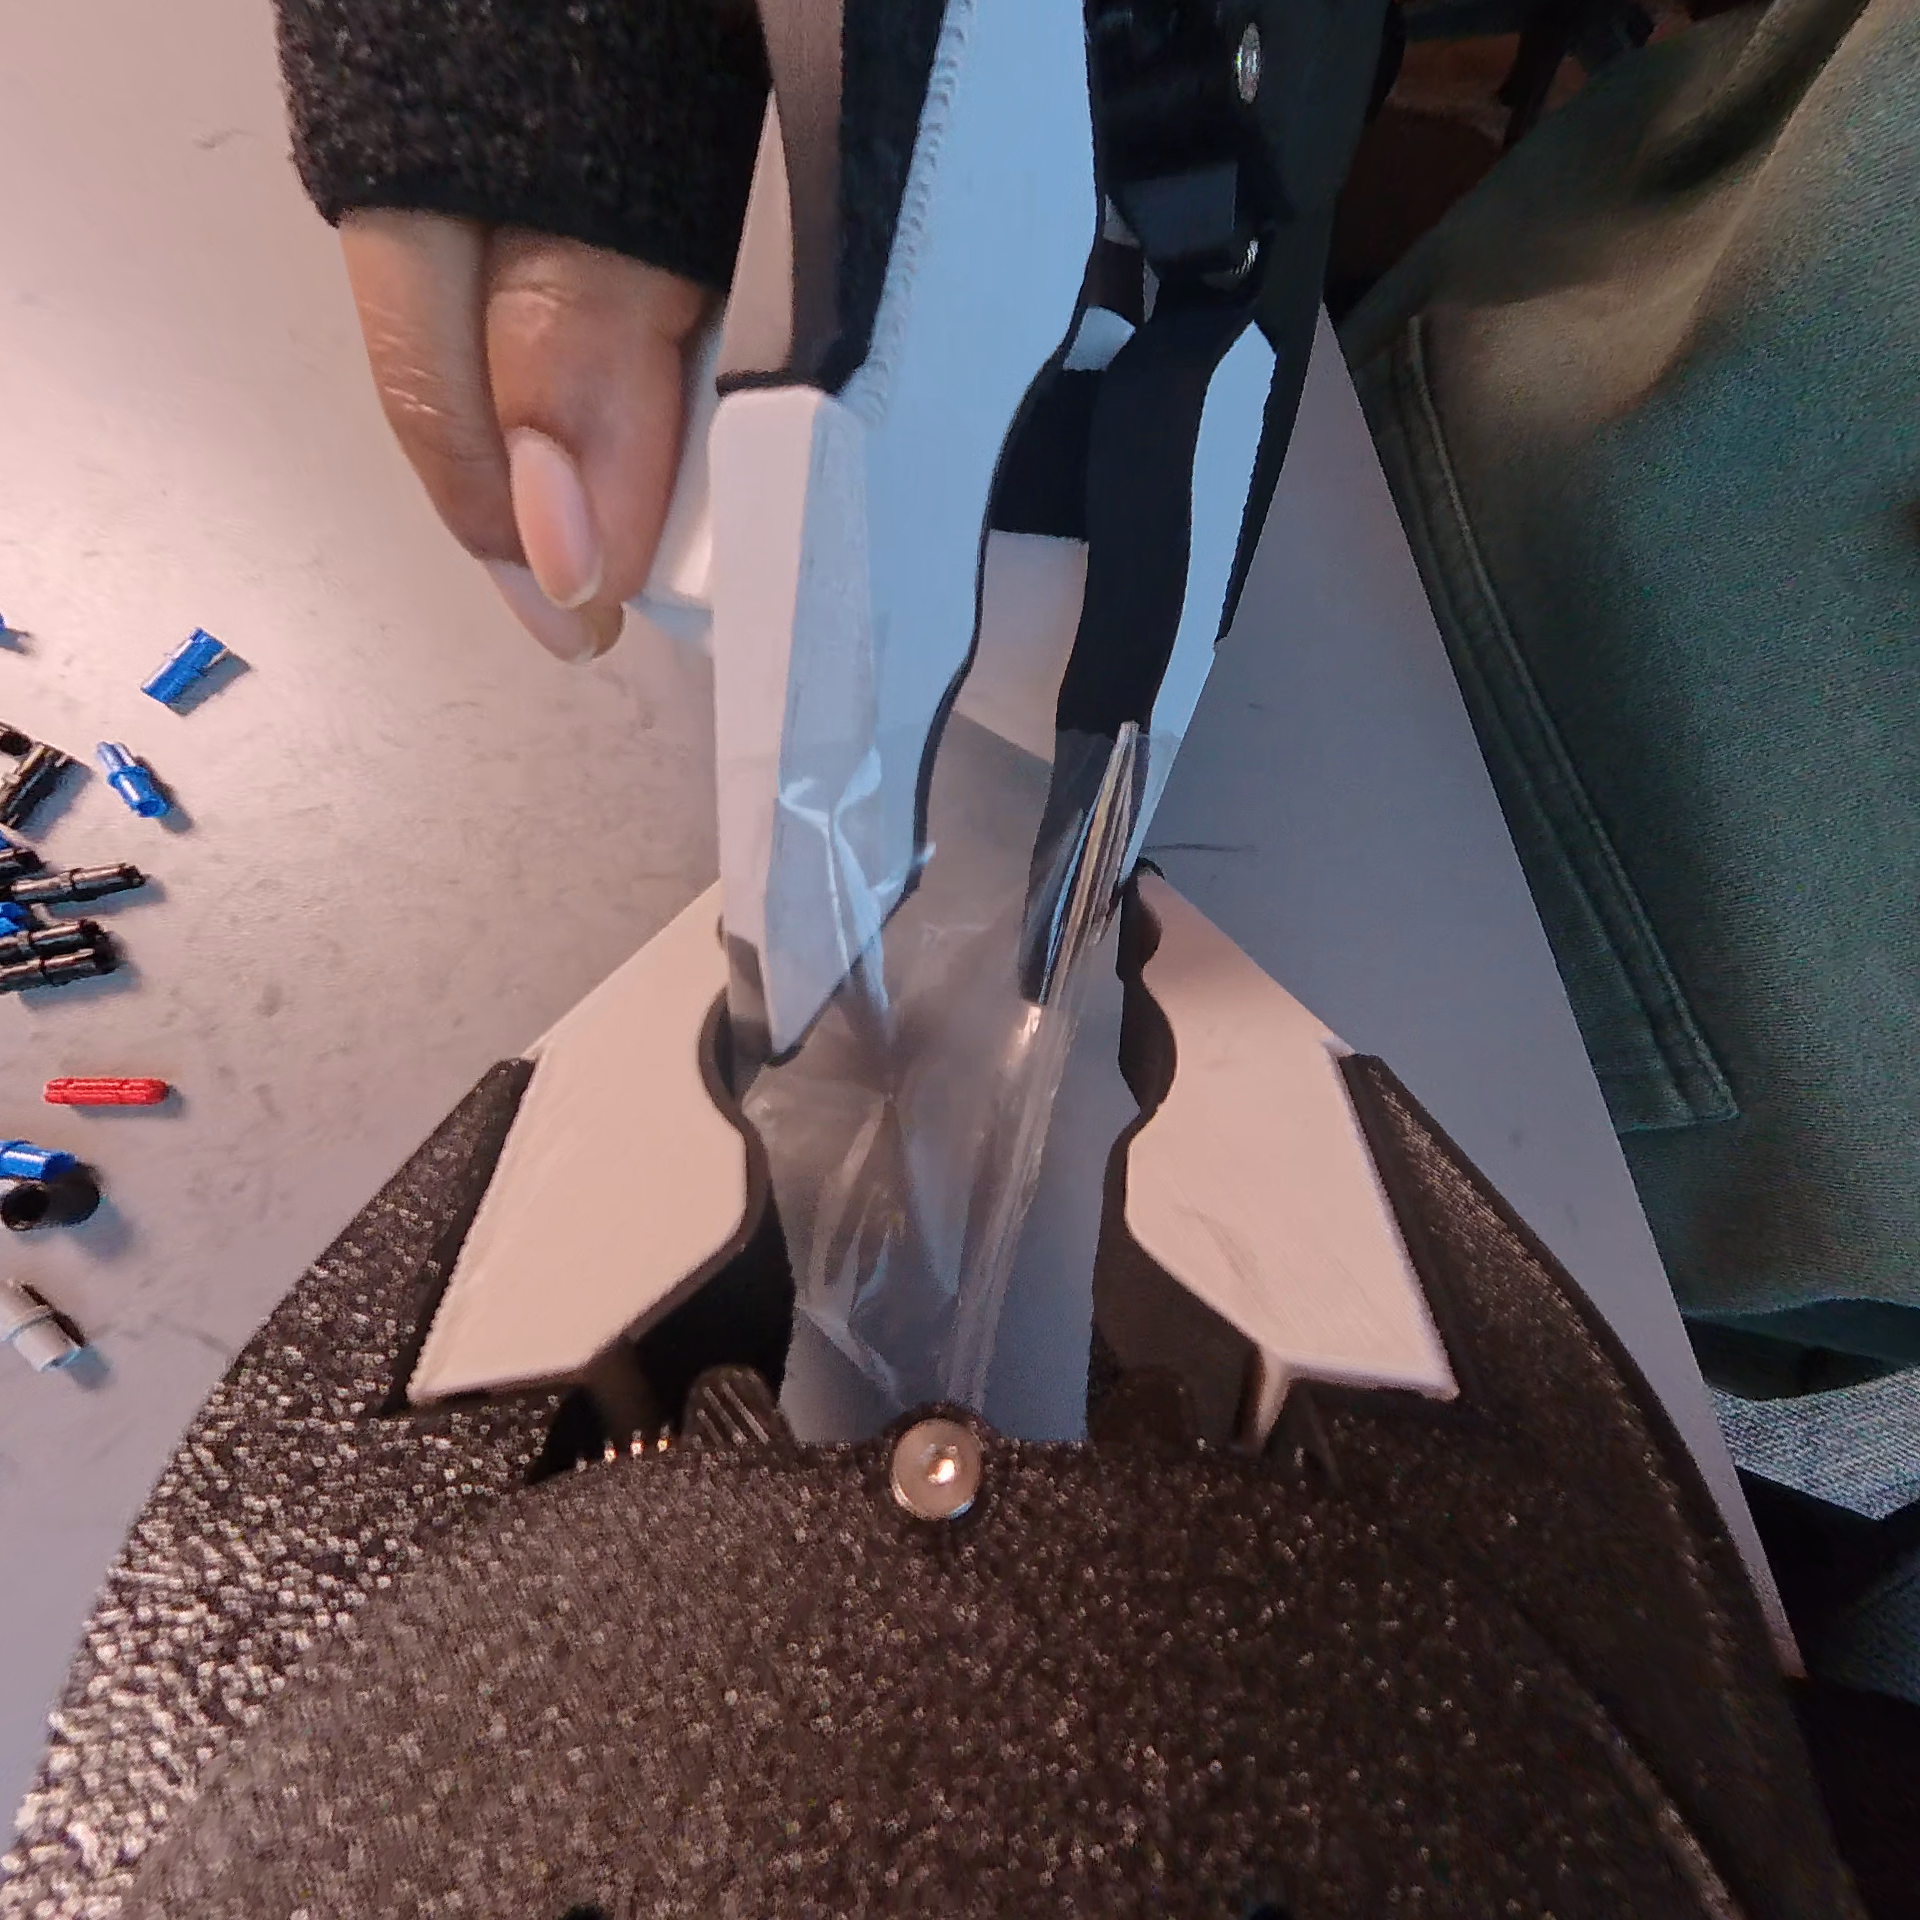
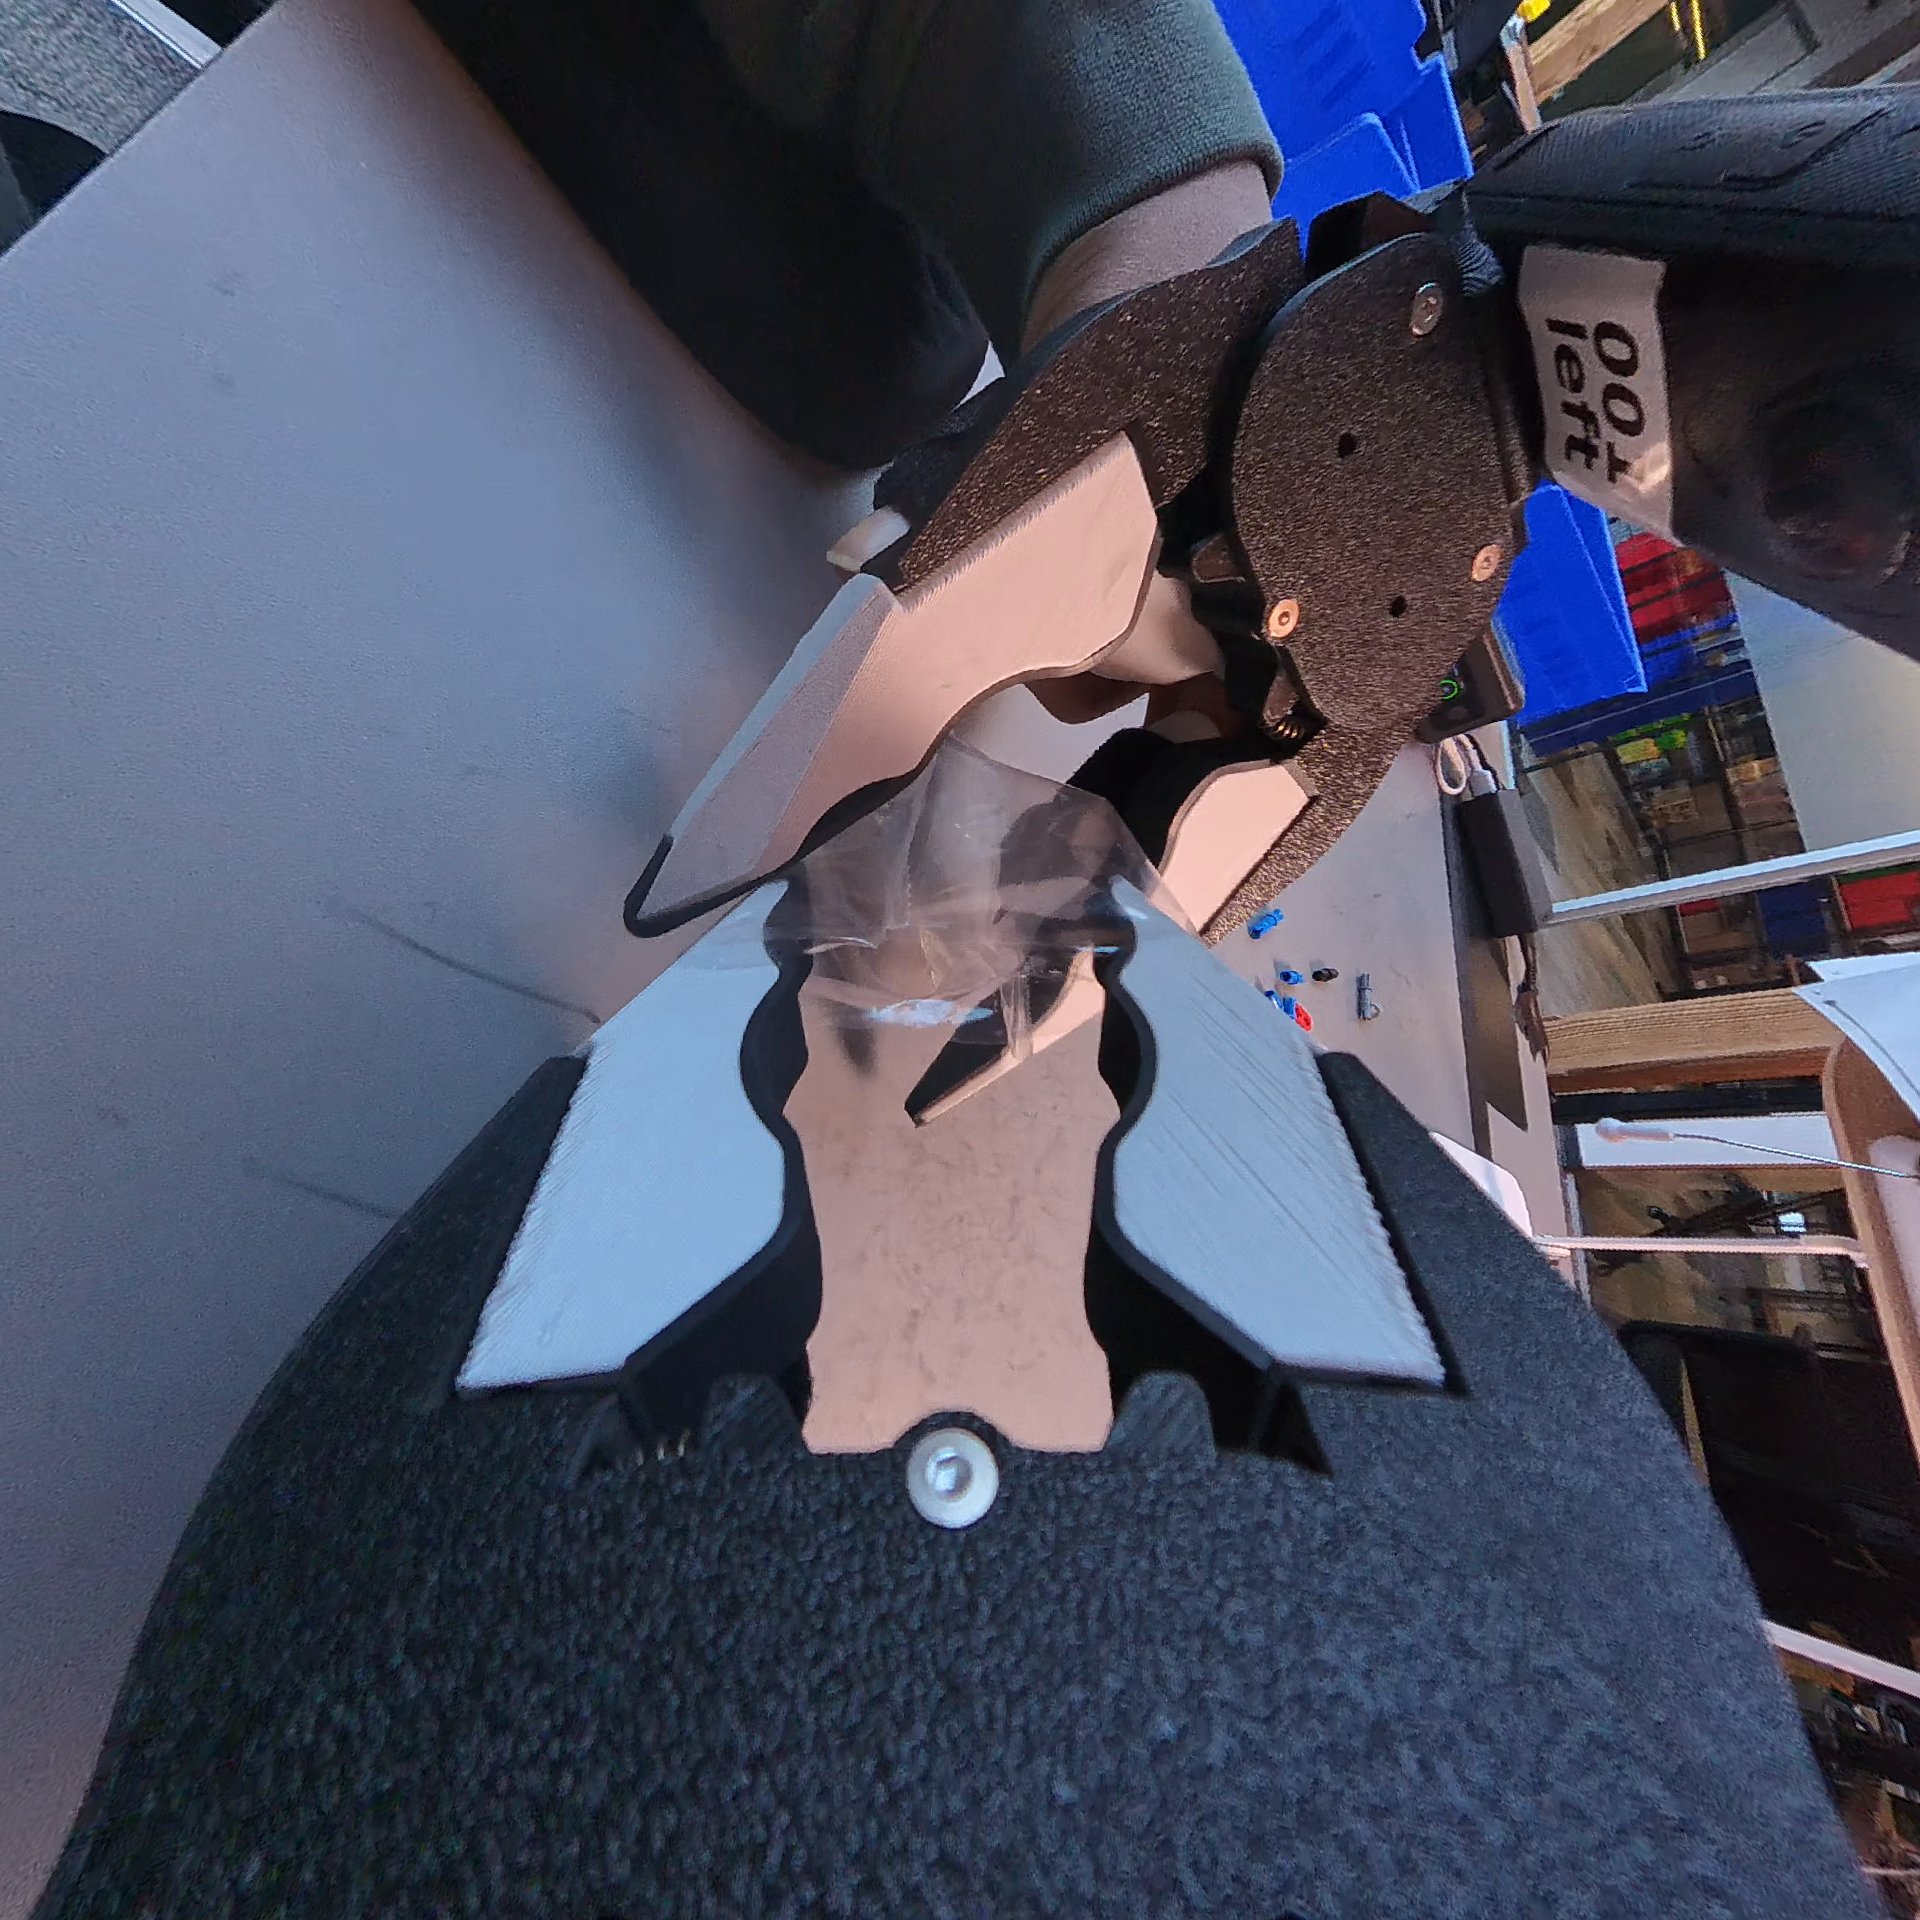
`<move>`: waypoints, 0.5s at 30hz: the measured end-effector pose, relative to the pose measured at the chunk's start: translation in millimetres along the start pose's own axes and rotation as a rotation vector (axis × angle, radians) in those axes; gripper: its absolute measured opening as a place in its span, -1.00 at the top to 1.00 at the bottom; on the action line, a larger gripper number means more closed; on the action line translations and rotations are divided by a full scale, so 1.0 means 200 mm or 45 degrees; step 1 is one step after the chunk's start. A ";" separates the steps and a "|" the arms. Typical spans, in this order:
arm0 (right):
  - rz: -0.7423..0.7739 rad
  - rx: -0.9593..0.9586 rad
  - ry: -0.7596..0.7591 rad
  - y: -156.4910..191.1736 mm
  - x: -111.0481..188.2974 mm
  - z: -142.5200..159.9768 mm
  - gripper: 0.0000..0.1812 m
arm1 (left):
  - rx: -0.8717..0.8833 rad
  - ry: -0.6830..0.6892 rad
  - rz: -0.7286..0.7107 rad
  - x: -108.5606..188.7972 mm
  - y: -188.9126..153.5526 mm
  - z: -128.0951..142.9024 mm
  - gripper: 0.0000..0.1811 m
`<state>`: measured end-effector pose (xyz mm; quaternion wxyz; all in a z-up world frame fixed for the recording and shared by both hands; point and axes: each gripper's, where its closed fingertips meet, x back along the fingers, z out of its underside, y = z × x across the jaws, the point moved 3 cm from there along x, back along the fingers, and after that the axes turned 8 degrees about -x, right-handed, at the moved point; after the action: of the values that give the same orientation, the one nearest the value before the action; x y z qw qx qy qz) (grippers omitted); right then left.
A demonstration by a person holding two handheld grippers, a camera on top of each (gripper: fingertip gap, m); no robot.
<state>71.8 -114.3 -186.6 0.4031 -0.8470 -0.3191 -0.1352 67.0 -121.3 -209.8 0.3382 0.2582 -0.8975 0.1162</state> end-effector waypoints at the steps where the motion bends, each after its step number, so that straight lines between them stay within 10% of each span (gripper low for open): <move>1: -0.002 -0.002 0.002 0.00 0.00 0.00 0.40 | 0.002 0.001 0.001 0.00 0.00 0.00 0.26; 15: -0.038 -0.290 -0.078 -0.09 0.07 0.02 0.32 | -0.046 0.072 -0.169 0.06 0.03 0.02 0.10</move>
<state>71.4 -96.1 -171.3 0.2922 -0.8862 -0.3263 -0.1508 54.0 -121.6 -205.9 0.3750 0.3077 -0.8704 0.0846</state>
